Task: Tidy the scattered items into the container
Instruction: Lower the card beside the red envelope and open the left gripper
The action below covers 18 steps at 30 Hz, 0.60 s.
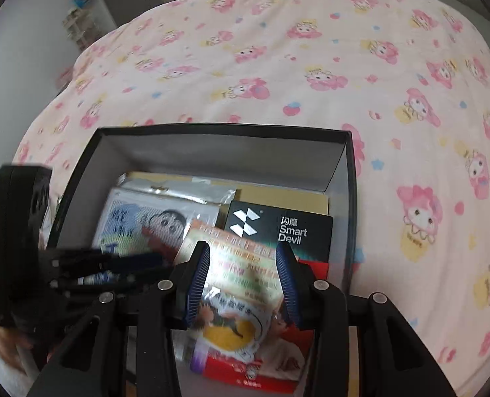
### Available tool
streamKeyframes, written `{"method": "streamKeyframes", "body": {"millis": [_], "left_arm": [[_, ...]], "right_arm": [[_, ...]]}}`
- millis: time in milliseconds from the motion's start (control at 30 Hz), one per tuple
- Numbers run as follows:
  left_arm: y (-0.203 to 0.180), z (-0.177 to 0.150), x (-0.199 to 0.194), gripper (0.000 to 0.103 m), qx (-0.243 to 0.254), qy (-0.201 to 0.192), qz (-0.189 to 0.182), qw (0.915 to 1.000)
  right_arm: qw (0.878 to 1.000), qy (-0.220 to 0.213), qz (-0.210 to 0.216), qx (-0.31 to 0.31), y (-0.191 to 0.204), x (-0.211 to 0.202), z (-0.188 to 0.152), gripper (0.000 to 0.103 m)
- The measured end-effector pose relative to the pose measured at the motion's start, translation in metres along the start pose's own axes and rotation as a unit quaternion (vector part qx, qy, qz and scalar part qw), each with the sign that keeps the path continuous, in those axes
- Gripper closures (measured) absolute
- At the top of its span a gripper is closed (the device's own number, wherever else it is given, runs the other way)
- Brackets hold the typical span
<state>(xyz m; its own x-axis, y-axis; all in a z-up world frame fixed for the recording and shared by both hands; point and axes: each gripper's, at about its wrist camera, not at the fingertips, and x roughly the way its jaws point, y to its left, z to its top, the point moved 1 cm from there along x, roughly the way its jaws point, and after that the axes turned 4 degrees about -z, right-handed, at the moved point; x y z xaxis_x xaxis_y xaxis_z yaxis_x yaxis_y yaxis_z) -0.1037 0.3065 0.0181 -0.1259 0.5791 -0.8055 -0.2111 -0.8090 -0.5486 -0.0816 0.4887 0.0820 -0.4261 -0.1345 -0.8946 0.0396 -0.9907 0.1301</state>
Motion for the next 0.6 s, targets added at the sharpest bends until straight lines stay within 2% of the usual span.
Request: {"method": "streamKeyframes", "body": {"millis": [100,167,200,333,467,533,567,600], "left_arm": [[-0.013,-0.005,0.011,0.072,0.023,0.038,-0.039,0.9983],[-0.018,-0.010,0.014,0.071,0.023,0.050,-0.068,0.9961],[-0.018,-0.011,0.012,0.071,0.023,0.048,-0.066,0.9964],[-0.006,-0.010,-0.016,0.071,0.019,-0.019,0.010,0.9996],[0.004,-0.007,-0.011,0.072,-0.008,-0.016,0.017,0.9997],[0.000,-0.008,-0.005,0.077,-0.003,-0.010,0.031,0.9995],[-0.002,-0.009,-0.004,0.085,-0.002,-0.015,0.036,0.9992],[-0.006,-0.009,-0.004,0.088,0.001,-0.022,0.044,0.9988]], "right_arm": [[1.000,0.016,-0.006,0.005,-0.004,0.007,-0.011,0.066],[1.000,0.014,-0.009,0.003,-0.006,0.004,-0.016,0.066],[1.000,0.011,-0.005,0.006,-0.008,0.002,-0.018,0.066],[1.000,-0.003,-0.014,0.012,-0.016,-0.005,-0.019,0.066],[1.000,0.009,-0.003,0.002,-0.012,0.005,-0.020,0.066],[1.000,0.007,-0.016,-0.016,-0.006,0.007,-0.020,0.066],[0.999,0.006,-0.024,-0.026,-0.003,0.009,-0.021,0.066],[0.999,0.004,-0.031,-0.032,-0.001,0.010,-0.022,0.066]]}}
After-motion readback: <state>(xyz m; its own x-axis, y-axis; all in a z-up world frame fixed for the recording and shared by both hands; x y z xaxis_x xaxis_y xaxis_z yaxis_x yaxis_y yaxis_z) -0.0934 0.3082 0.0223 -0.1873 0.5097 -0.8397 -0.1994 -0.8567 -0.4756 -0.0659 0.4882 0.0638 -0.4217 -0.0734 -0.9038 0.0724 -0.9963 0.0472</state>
